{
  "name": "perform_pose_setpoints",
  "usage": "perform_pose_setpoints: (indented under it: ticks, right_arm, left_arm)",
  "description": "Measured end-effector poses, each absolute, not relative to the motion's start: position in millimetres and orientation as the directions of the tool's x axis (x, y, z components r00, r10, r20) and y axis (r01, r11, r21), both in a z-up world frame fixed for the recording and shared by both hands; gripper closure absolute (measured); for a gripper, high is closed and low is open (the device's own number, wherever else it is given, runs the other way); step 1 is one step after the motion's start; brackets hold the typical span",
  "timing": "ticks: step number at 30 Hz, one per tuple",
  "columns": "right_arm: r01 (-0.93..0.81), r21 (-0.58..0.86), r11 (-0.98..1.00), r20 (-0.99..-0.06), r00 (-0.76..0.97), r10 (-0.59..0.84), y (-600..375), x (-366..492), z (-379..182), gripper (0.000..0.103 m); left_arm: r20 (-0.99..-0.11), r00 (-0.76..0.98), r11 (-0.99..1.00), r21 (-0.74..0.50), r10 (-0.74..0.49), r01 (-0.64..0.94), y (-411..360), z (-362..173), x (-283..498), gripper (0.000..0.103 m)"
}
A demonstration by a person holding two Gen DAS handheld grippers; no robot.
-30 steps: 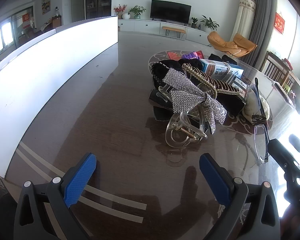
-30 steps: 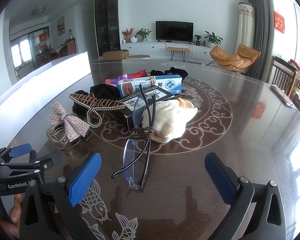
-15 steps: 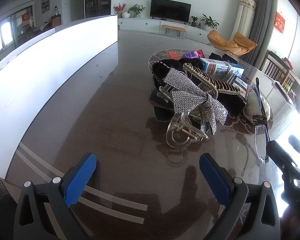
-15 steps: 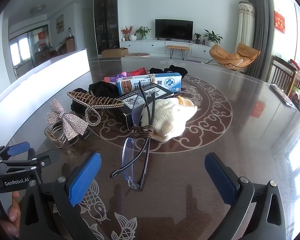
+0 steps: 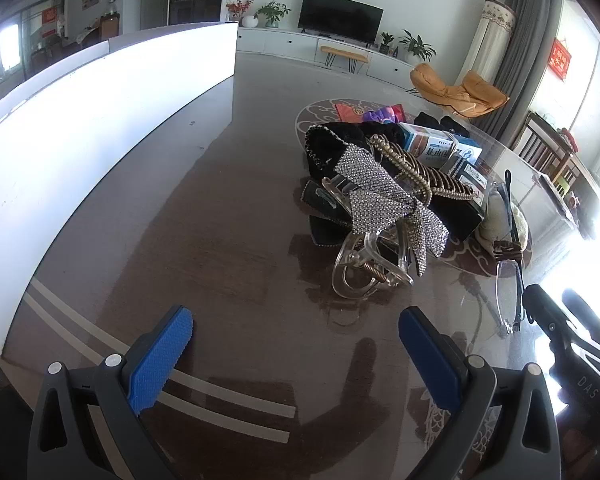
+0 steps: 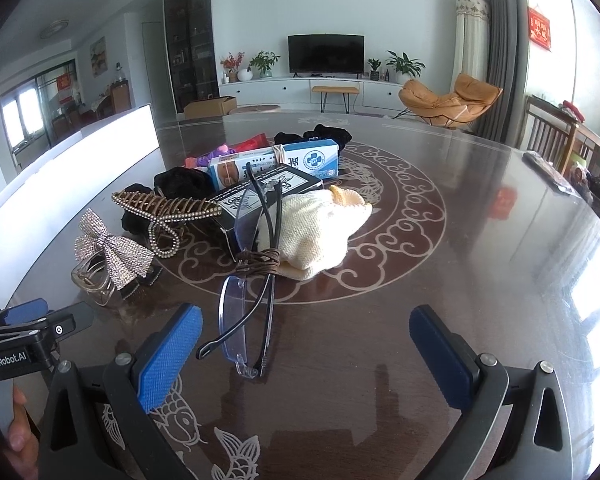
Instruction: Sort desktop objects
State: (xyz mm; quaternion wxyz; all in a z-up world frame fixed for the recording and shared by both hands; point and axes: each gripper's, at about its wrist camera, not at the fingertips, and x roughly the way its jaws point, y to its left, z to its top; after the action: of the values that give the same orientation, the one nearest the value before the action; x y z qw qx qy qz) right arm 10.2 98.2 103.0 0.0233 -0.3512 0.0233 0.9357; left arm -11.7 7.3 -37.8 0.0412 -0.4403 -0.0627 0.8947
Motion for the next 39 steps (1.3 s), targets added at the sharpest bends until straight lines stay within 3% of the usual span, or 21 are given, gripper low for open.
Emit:
perform_pose_setpoints:
  ticks: [16, 21, 27, 34, 39]
  right_arm:
    - [-0.12, -0.017, -0.993, -0.675, -0.731, 0.1, 98.1, 4.7, 99.2, 0.0]
    - [-0.12, -0.035, -0.992, -0.673, -0.731, 0.112, 95.1, 5.3, 99.7, 0.0]
    - [-0.113, -0.037, -0.993, -0.676, -0.729, 0.108, 94.5, 5.0, 99.9, 0.0]
    - [-0.073, 0.092, -0.993, -0.67, -0.742, -0.007, 108.7, 6.7, 99.8, 0.0]
    - [0.074, 0.119, -0.99, -0.672, -0.728, -0.136, 98.3, 4.0, 99.6, 0.0]
  left_arm:
    - [-0.792, -0.609, -0.996, 0.006, 0.051, -0.09, 20.2, -44.7, -2.7, 0.0]
    - [-0.794, -0.606, -0.996, 0.001, 0.051, -0.084, 14.2, -44.3, -1.1, 0.0]
    - [-0.785, -0.611, -0.992, -0.121, 0.109, -0.02, -13.1, -38.7, 2.9, 0.0]
    - [-0.785, -0.612, -0.99, -0.141, 0.096, 0.024, -21.4, -38.9, -0.5, 0.0]
    - [-0.746, -0.619, -0.94, -0.339, 0.246, 0.035, -31.8, -32.0, -5.5, 0.0]
